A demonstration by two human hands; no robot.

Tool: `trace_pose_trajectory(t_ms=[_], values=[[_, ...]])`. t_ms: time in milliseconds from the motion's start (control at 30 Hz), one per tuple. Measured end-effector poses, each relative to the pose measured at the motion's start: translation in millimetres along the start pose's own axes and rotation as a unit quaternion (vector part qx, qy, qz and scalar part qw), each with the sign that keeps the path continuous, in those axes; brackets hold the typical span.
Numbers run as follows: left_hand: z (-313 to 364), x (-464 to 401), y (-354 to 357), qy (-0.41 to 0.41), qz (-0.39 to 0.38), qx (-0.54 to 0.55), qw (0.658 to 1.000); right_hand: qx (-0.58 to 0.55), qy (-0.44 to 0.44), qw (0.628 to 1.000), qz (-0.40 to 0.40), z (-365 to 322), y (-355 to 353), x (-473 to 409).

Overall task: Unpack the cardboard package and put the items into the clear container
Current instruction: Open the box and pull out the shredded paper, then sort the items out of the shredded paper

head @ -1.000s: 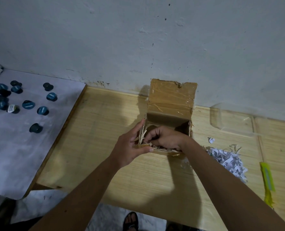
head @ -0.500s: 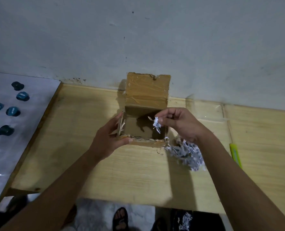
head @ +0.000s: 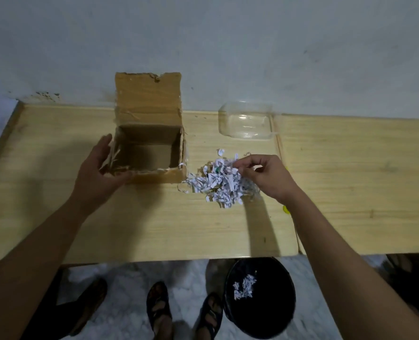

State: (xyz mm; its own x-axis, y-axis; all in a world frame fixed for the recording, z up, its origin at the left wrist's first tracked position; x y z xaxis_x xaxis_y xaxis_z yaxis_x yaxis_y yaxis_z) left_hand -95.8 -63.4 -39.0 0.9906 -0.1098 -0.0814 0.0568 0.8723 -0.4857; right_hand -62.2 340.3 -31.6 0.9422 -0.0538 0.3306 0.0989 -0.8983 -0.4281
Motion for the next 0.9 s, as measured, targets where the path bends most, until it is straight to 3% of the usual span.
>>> trace_pose_trajectory(t_ms=[133, 267, 467, 667, 767, 900], values=[[29, 9, 7, 0.009, 0.048, -0.083, 0.995, -0.014, -0.007, 1.0, 0.007, 5, -3, 1], [97, 7, 43, 0.173, 0.046, -0.11, 0.978, -0.046, -0.044, 0.998, 0.021, -1, -8, 3], [151, 25, 158, 0.302, -0.132, -0.16, 0.931, -0.004, -0.091, 0.996, 0.017, 4, -16, 9], [112, 24, 235, 0.33, -0.253, -0.268, 0.869, 0.184, -0.122, 0.972, -0.081, 29, 11, 15], [92, 10, 247, 0.303, -0.275, -0.249, 0.878, 0.226, -0.112, 0.961, -0.115, 47, 25, 4], [88, -3, 247, 0.29, -0.26, -0.176, 0.904, 0.21, -0.162, 0.962, -0.06, 44, 24, -10]])
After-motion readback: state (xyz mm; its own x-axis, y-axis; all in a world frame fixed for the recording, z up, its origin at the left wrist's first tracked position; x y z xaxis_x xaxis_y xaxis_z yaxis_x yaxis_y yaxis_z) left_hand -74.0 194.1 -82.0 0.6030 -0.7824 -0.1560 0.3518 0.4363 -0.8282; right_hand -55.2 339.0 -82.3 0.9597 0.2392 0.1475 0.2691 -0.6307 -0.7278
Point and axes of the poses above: each hand's wrist, its own x-axis away from the middle knuckle, its own y-axis out of the palm, z = x × y, the point moved 9 cm from there along -x, towards the middle knuckle, and after that the axes turned 8 degrees about y, right-handed, at the moved point
